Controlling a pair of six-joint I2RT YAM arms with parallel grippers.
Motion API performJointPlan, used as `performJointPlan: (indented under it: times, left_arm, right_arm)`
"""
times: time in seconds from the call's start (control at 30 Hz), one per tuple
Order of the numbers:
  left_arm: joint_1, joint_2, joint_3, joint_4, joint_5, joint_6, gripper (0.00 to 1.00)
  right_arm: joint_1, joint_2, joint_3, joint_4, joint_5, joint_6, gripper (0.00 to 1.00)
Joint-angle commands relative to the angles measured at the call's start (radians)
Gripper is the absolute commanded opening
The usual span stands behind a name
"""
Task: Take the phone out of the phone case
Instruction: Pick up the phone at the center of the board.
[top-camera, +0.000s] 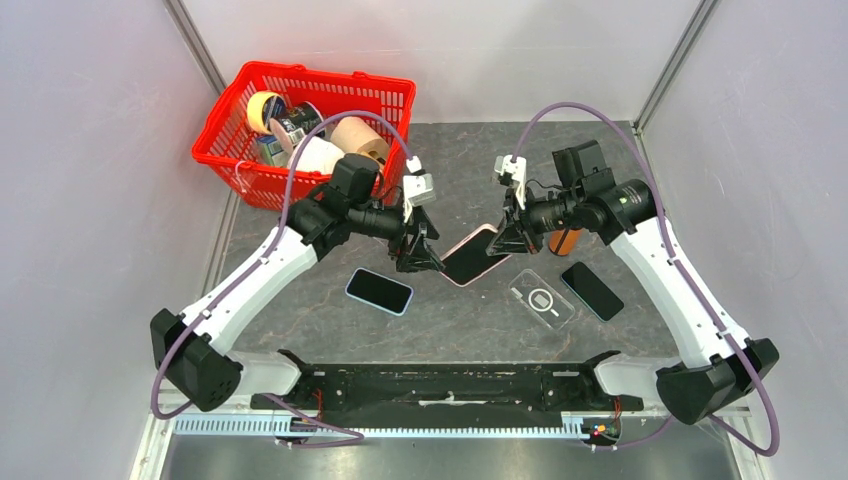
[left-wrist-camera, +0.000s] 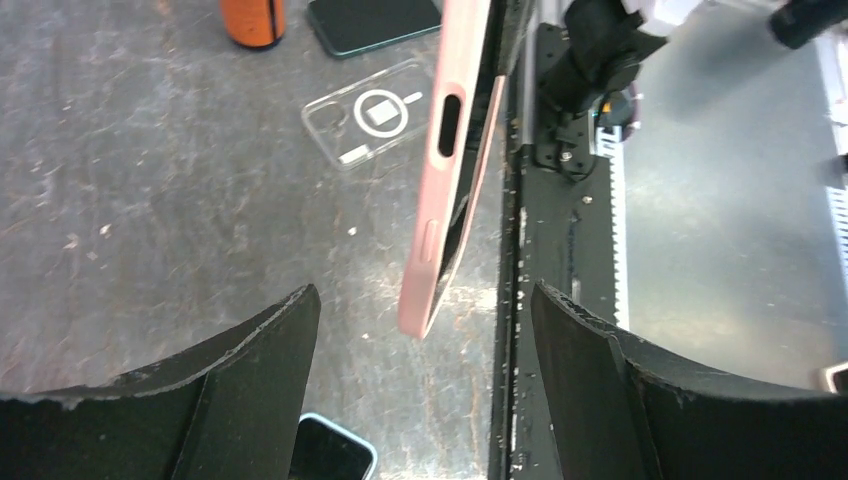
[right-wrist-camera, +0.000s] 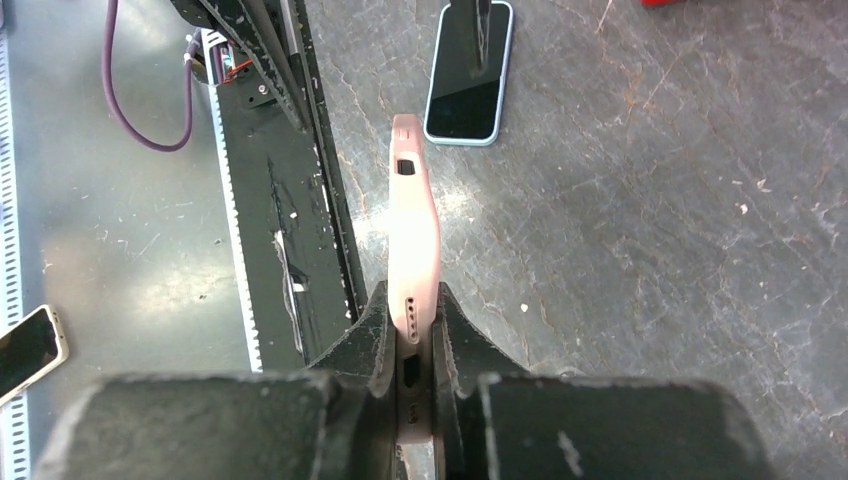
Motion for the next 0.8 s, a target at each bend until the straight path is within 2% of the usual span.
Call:
performJointPlan:
  times: [0.0, 0.13, 0.4, 0.6, 0.7, 0.77]
  left_arm:
    - [0.002, 0.029, 0.011, 0.062, 0.135, -0.057, 0.83]
    - [0.002, 0.069, -0.002, 0.091, 0.194, -0.077, 0.81]
    - [-0.005, 0.088, -0.050, 0.180, 0.252, -0.135, 0.60]
    - [-0.030, 0.091, -0.059, 0.188, 0.257, -0.136, 0.51]
    - [-0.041, 0.095, -0.063, 0.189, 0.257, -0.136, 0.40]
    - [-0.042, 0.093, -0.066, 0.189, 0.260, -0.135, 0.22]
  right_arm:
    - [0.024, -0.003, 0.077, 0.039, -0.066, -0.033, 0.00]
    - [0.034, -0.006, 0.069, 0.106, -0.062, 0.000, 0.00]
    - [0.035, 0.001, 0.087, 0.167, -0.068, 0.045, 0.00]
    - [0.036, -0.008, 0.077, 0.196, -0.068, 0.077, 0.00]
    - [0.036, -0.013, 0.075, 0.202, -0.068, 0.087, 0.00]
    - [0.036, -0.017, 0.074, 0.202, -0.064, 0.089, 0.00]
